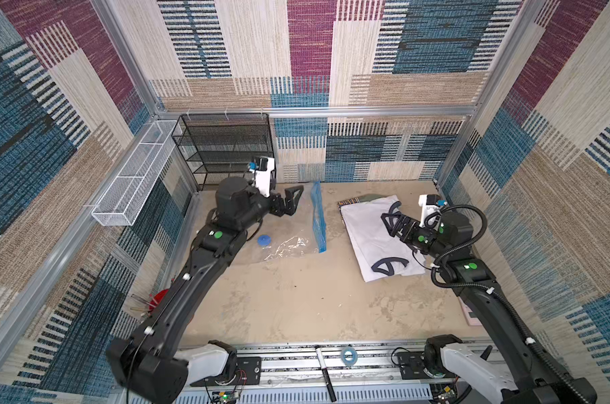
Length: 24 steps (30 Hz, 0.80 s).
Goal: Take the tank top out of the vacuum bag
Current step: Place the vacuum bag at the center of the board, then reset both arms
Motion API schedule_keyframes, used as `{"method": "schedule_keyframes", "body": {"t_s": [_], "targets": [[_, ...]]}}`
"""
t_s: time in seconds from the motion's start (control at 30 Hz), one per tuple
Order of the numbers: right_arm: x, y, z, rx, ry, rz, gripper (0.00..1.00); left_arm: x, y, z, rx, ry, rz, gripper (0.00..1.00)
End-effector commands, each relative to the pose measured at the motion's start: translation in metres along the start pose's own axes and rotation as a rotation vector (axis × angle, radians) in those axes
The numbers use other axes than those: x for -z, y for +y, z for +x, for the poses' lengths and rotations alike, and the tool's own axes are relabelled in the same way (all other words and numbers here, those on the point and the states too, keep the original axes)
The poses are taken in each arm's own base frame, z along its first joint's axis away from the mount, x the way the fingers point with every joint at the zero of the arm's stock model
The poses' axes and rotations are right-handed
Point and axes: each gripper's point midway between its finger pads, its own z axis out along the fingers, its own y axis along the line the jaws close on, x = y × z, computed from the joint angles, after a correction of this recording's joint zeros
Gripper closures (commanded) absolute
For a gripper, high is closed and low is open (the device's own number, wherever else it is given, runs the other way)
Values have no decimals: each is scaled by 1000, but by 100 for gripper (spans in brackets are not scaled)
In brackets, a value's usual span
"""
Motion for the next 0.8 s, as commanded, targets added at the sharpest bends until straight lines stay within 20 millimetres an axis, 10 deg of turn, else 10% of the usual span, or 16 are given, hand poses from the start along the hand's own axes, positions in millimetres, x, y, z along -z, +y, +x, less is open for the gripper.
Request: {"method": "schedule_keyframes", "body": {"t_s": [0.0,0.13,0.37,0.53,0.77], "targets": [[27,-9,-31,52,-121,75,1,57,63,57,-40,106,-362,1],[69,-38,-47,73,-327,261,1,112,100,121,53,150,-582,1],[71,-89,14,275,-555,247,1,128,151,192,108,123,-861,1],[52,-133,45,362,-504,373,1,117,181,212,-68,116,-1015,2],[36,-146,64,552,-486,386,1,60,188,231,-239,1,-873,1]]}}
